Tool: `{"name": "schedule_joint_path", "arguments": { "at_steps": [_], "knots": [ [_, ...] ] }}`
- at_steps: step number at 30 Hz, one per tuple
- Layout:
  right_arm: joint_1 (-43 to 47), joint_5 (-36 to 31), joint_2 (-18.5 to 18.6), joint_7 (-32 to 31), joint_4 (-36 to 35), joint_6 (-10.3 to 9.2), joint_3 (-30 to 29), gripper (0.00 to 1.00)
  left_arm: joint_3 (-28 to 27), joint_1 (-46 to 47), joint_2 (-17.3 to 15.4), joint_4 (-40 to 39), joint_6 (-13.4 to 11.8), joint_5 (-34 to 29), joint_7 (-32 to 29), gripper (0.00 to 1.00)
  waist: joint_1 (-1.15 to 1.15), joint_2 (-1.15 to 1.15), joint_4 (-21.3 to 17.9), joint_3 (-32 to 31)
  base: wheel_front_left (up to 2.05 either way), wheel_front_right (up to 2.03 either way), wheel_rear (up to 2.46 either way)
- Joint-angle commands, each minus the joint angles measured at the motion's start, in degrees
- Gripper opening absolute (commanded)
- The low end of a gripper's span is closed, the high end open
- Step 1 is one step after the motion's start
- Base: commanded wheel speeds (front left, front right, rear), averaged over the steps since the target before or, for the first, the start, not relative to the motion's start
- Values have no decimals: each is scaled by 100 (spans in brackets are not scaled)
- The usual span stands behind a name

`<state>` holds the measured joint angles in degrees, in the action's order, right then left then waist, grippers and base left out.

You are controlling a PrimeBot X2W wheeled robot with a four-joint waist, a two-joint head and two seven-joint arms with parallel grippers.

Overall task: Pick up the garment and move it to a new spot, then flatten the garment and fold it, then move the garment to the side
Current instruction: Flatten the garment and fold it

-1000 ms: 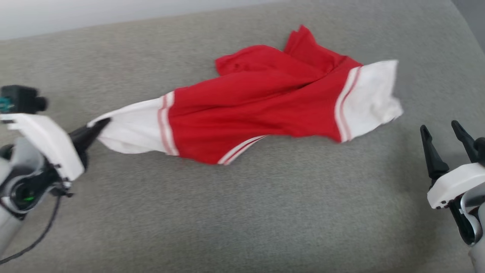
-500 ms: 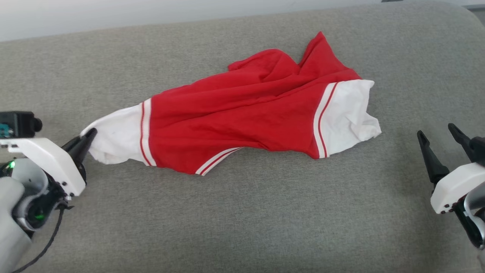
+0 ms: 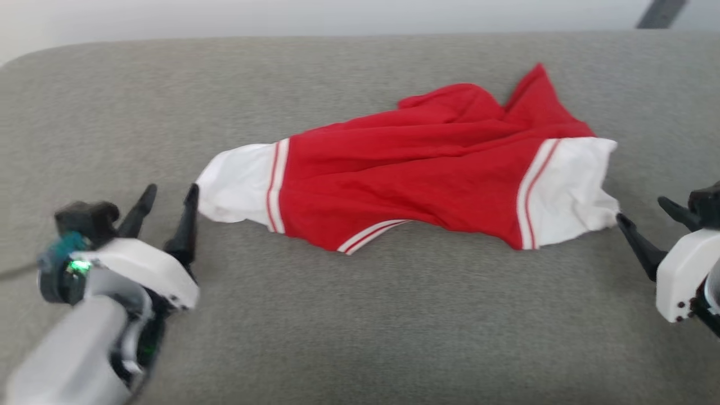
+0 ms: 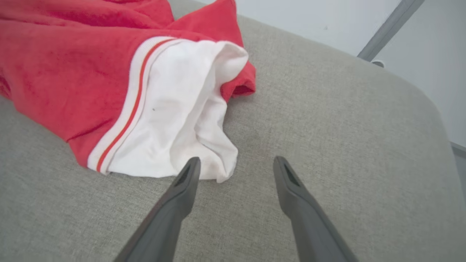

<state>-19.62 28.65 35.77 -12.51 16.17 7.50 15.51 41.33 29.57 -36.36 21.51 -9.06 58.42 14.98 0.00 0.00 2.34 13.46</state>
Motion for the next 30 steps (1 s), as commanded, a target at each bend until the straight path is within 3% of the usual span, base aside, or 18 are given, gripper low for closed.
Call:
{"name": "schedule_joint_path", "arguments": {
  "at_steps": [1, 3, 7, 12, 16, 17, 19, 23, 30],
  "knots": [
    [-51, 65, 50, -101, -19, -2, 47, 100, -110, -249, 96, -71, -46, -219, 23, 100, 0, 0, 167, 7, 0, 0, 0],
    [-135, 299, 192, -433, -18, -2, 183, 100, -605, -623, 410, -332, -170, -774, 18, 100, 0, 0, 281, 18, 0, 0, 0],
    [-309, 745, 460, -1026, 78, -2, 428, 100, -1426, -1277, 1047, -743, -133, -1727, 20, 100, 0, 0, 511, 52, 0, 0, 0],
    [-550, 1033, 661, -1575, 396, -2, 662, 100, -2191, -1824, 1748, -994, 136, -2589, 20, 100, 0, 0, 742, 117, 0, 0, 0],
    [-705, 1153, 711, -1749, 703, -2, 801, 100, -2572, -2018, 2107, -937, 451, -3003, 20, 100, 0, 0, 863, 162, 0, 0, 0],
    [-738, 1208, 694, -1743, 773, -2, 827, 72, -2668, -2050, 2182, -923, 519, -3071, 20, 100, 0, 0, 876, 169, 0, 0, 0],
    [-760, 1250, 682, -1765, 906, -3, 906, 2, -2862, -2086, 2319, -897, 636, -3217, 20, 100, 0, 0, 891, 174, 0, 0, 0],
    [-777, 1364, 678, -1704, 1144, -4, 897, 0, -3186, -2175, 2513, -839, 867, -3454, 21, 100, 0, 0, 841, 156, 0, 0, 0],
    [-398, 1805, 845, -1440, 1317, -3, 243, 0, -3602, -2273, 2758, -797, 1132, -3776, 21, 100, 0, 0, 642, 90, 0, 0, 0]
  ]
}}
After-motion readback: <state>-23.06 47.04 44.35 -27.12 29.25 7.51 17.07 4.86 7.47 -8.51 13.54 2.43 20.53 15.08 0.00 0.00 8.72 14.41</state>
